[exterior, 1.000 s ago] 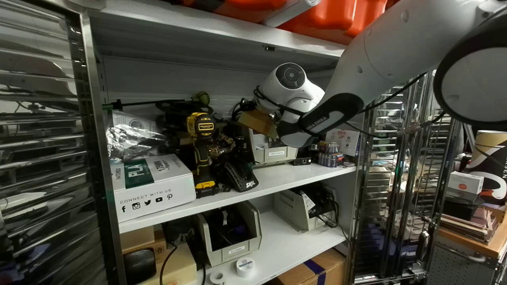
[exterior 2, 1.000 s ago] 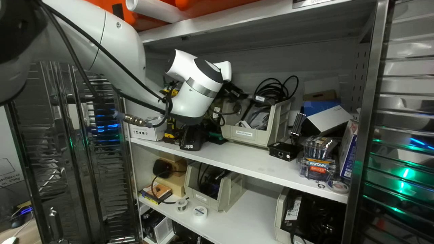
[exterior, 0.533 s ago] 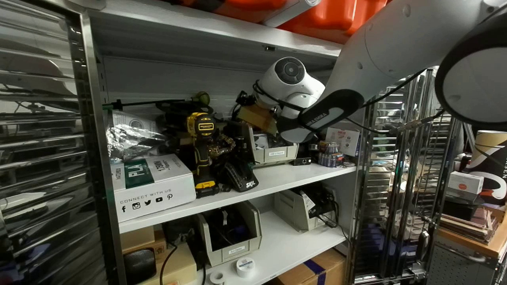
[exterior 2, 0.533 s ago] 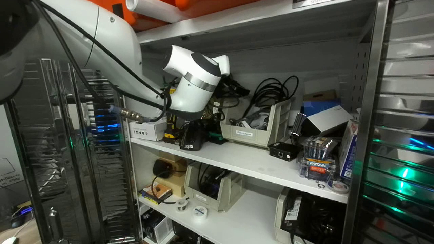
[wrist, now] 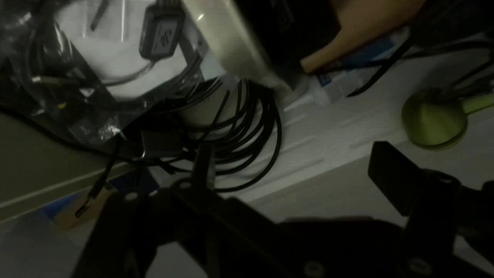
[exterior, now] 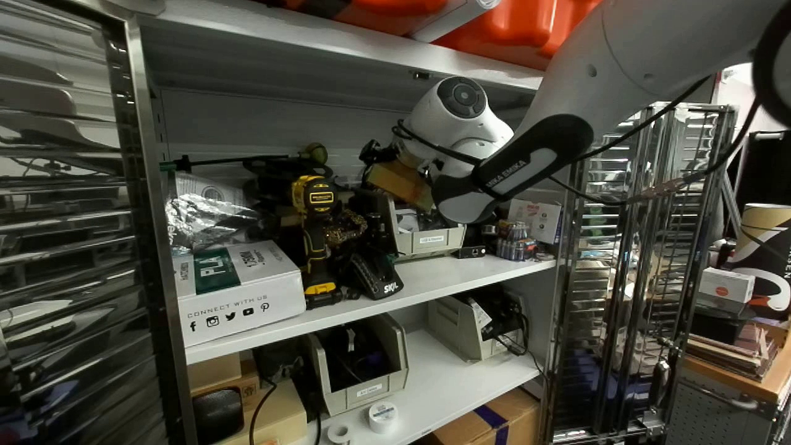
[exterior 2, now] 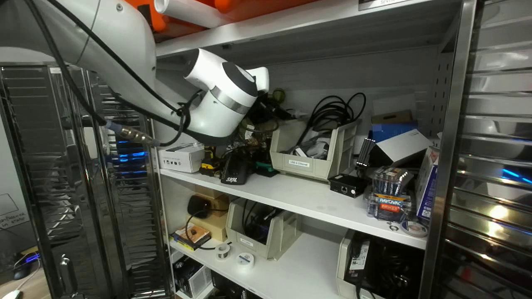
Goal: Pick up the cable and put it in the tool box
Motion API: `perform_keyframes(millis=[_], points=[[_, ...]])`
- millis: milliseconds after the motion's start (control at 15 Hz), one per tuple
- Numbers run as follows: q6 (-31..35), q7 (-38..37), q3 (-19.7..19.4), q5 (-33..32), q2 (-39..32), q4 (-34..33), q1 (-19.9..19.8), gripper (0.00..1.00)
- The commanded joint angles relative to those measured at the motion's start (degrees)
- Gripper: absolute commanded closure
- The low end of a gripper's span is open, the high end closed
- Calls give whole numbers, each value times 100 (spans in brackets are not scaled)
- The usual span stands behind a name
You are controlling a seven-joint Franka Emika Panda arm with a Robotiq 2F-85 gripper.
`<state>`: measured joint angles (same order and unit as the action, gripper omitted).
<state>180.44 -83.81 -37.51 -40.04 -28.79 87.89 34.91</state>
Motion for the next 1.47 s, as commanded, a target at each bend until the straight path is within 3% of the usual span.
perform_keyframes(millis=[0,267,533,600,667,733,800,867,933,1000,1133,1200,1400], points=[[-120,938,1467,-2,1399,1429,-579,0],[-1143,2469,3101,1333,2541,2670,-1551,0],[-2711,4083,3828,3231,3633,3513,-2091,0],[-3209,4519,3899,3736,3822,3508,-2156,0],[-3802,4989,3396,4231,3997,3435,-1735,0],[-4312,5432,3226,4622,4136,3385,-1717,0],[-4867,5887,3077,4960,4260,3313,-1785,0],[-5408,6304,3381,5281,4321,3214,-2338,0],[-5943,6586,3281,5457,4368,3110,-2443,0],[-6460,6672,2738,5314,4378,3002,-2081,0],[-7471,6912,2452,5163,4282,2639,-2100,0],[-6850,6790,3135,5304,4366,3012,-2723,0],[-6985,6851,3220,5285,4355,2999,-2971,0]])
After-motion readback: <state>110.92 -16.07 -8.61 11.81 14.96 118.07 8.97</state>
